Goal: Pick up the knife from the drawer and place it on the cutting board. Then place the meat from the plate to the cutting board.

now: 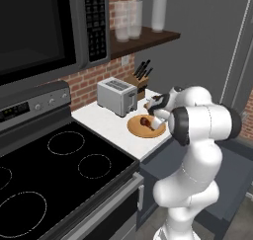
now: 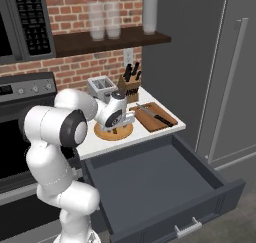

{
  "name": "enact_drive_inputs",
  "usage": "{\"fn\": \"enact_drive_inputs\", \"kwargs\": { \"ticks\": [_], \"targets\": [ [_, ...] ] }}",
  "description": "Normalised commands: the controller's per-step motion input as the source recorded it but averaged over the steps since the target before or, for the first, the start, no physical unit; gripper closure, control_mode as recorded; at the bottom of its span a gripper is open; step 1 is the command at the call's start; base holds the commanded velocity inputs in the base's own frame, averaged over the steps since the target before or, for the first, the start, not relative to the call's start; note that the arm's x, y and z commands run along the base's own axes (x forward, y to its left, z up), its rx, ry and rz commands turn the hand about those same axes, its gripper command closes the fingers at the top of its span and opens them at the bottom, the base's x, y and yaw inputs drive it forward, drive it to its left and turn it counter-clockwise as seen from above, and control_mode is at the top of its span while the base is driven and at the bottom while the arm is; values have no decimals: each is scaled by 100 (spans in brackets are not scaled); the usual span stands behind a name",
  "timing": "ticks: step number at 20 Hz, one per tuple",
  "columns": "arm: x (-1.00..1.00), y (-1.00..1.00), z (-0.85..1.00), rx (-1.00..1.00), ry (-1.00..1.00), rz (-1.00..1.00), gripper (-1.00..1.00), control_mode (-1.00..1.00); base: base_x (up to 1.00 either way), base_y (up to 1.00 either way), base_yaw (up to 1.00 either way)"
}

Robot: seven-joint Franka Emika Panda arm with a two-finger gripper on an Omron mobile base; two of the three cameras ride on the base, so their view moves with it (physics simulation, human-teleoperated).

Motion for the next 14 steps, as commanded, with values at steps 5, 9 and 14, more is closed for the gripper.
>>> {"fn": "enact_drive_inputs", "kwargs": {
  "ticks": [5,9,14],
  "targets": [
    [53,43,0,0,8,0,-100,-100,0,0,0],
    [37,37,-5,0,6,0,-100,-100,0,0,0],
    [31,17,-18,0,1,-4,-100,-100,0,0,0]
  ]
}}
